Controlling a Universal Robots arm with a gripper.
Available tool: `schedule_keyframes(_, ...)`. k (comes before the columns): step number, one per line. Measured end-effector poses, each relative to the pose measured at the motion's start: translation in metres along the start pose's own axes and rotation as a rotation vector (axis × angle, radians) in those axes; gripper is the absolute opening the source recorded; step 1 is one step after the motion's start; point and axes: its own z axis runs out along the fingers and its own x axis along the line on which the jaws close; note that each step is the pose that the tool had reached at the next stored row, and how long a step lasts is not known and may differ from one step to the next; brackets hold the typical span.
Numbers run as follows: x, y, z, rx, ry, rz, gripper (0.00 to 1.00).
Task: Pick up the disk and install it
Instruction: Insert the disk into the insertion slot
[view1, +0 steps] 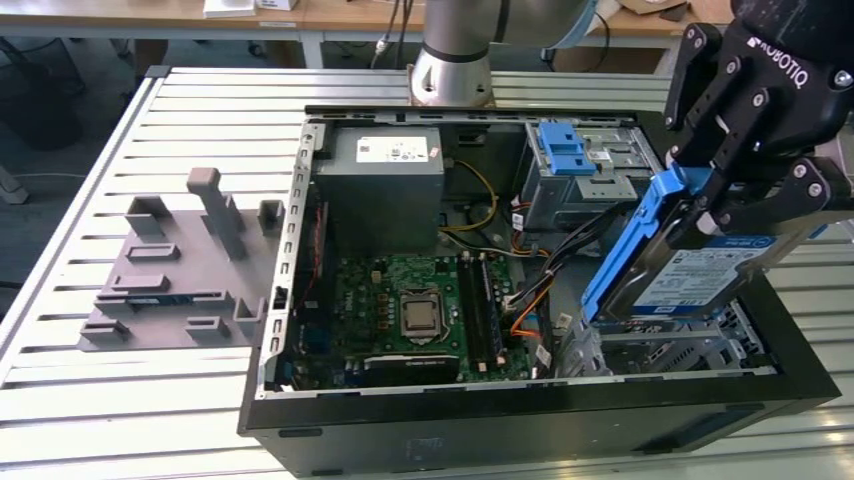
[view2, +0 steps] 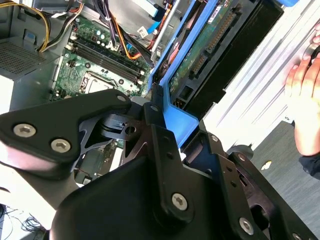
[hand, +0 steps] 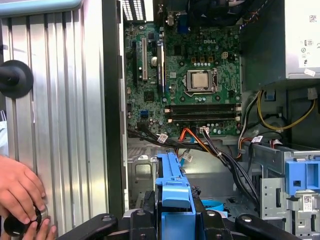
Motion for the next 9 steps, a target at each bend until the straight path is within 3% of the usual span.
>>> schedule_keyframes(9,-0.0001,-0.0017,0.0014,0.0,-0.0004,0.0,0.37)
